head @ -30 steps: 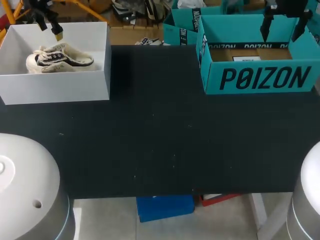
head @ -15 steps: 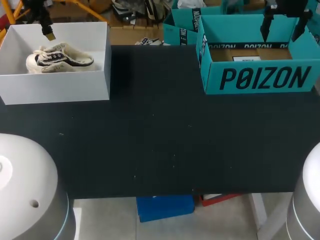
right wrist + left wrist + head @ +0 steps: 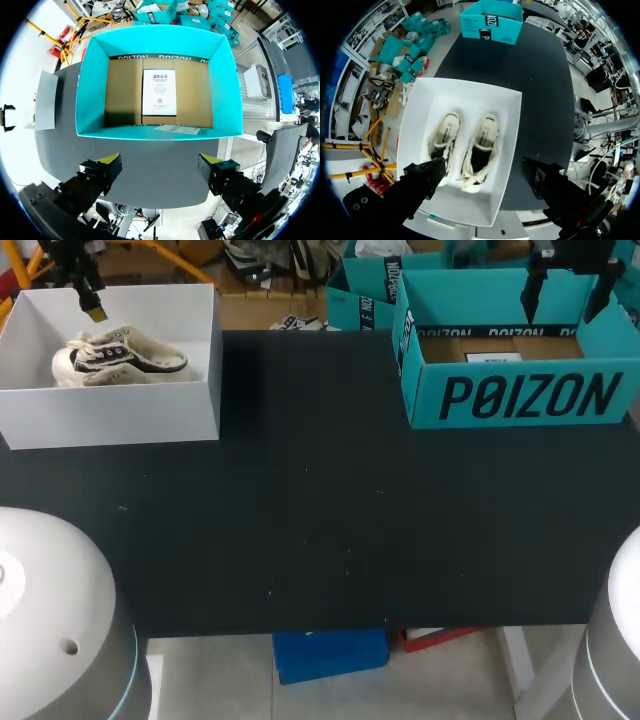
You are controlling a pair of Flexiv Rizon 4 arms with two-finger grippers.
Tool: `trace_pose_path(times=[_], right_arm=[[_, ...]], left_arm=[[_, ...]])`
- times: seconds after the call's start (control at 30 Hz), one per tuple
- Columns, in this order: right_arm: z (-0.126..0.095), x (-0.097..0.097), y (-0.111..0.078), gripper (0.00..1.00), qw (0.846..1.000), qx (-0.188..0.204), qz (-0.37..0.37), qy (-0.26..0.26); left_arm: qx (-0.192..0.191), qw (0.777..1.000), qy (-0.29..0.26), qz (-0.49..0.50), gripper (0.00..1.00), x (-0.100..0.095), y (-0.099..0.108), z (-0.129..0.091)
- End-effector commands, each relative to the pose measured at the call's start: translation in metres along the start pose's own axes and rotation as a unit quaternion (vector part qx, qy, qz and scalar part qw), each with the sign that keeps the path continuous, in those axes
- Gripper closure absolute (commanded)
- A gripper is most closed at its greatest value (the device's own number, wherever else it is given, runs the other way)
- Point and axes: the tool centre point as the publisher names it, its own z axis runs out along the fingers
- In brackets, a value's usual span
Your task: Take the shoe out of the shoebox, open the shoe tongue, remove and reinsert the insole, then place the shoe into the shoebox
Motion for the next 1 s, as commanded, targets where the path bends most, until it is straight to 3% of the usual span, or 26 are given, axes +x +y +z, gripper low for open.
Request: trace_pose_path(times=[0.03, 0.13, 0.37, 0.53, 0.83, 1.0], right_arm=[[0.0, 0.0, 0.0, 0.0, 1.0, 0.0, 0.0, 0.0], [0.0, 0.0, 0.0, 0.0, 1.0, 0.0, 0.0, 0.0], [0.0, 0.0, 0.0, 0.0, 1.0, 0.0, 0.0, 0.0], [0.0, 0.0, 0.0, 0.0, 1.0, 0.0, 0.0, 0.0], [0.0, 0.0, 0.0, 0.0, 1.0, 0.0, 0.0, 0.0], [0.0, 0.0, 0.0, 0.0, 1.0, 0.0, 0.0, 0.0]], left_arm=[[-0.009, 1.0, -0.005, 0.005, 0.0, -0.003, 0.002, -0.006], [-0.017, 1.0, -0.022, 0.007, 0.0, -0.015, 0.007, -0.01], [-0.027, 0.999, -0.025, 0.007, 0.0, -0.033, 0.012, 0.003], [-0.022, 0.999, -0.022, 0.03, 0.0, -0.038, 0.014, 0.027], [-0.05, 0.997, -0.047, 0.047, 0.0, -0.041, 0.017, 0.075], [-0.052, 0.996, -0.051, 0.056, 0.0, -0.033, 0.017, 0.093]])
